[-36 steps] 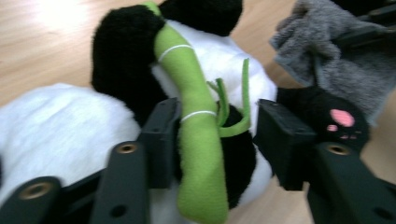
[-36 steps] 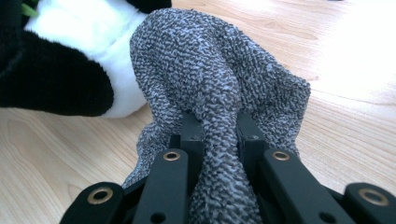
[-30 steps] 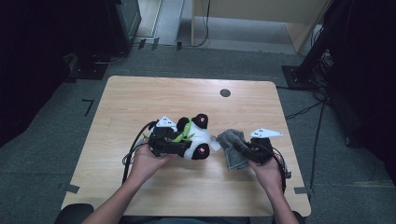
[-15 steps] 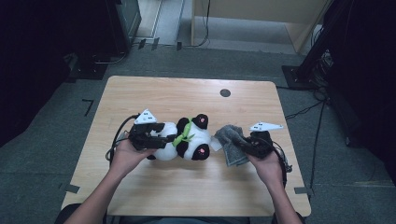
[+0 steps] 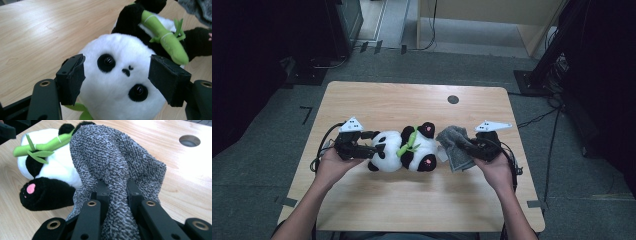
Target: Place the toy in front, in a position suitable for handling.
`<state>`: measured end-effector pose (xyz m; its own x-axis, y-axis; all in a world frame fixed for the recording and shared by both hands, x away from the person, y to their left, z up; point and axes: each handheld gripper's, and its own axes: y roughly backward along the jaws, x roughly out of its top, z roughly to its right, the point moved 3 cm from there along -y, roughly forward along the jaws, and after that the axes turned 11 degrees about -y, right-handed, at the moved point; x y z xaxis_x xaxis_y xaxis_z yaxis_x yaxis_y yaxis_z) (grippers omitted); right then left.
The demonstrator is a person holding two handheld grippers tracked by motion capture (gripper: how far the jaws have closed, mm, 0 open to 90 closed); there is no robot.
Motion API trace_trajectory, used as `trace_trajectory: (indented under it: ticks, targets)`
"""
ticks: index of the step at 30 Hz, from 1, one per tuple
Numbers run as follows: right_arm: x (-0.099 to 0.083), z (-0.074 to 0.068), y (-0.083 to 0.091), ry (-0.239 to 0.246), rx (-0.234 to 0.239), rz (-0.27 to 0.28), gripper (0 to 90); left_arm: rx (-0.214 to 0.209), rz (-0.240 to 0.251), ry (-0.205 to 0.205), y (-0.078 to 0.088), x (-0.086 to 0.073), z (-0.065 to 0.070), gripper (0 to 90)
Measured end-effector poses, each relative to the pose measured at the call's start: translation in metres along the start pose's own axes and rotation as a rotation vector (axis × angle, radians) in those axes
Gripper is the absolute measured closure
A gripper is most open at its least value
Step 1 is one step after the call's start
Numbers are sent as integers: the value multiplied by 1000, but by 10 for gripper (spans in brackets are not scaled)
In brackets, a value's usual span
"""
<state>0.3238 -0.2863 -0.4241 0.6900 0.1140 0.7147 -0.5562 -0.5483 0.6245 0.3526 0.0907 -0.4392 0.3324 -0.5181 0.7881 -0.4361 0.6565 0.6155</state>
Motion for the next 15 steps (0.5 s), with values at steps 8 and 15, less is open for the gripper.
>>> trace_trajectory:
  ticks: [8, 15]
  targets:
    - [14, -9, 0, 15, 30, 11, 782, -4, -64, 4, -5, -17, -2, 281]
    - [30, -25, 0, 51, 51, 20, 782, -30, -37, 5, -12, -25, 4, 243]
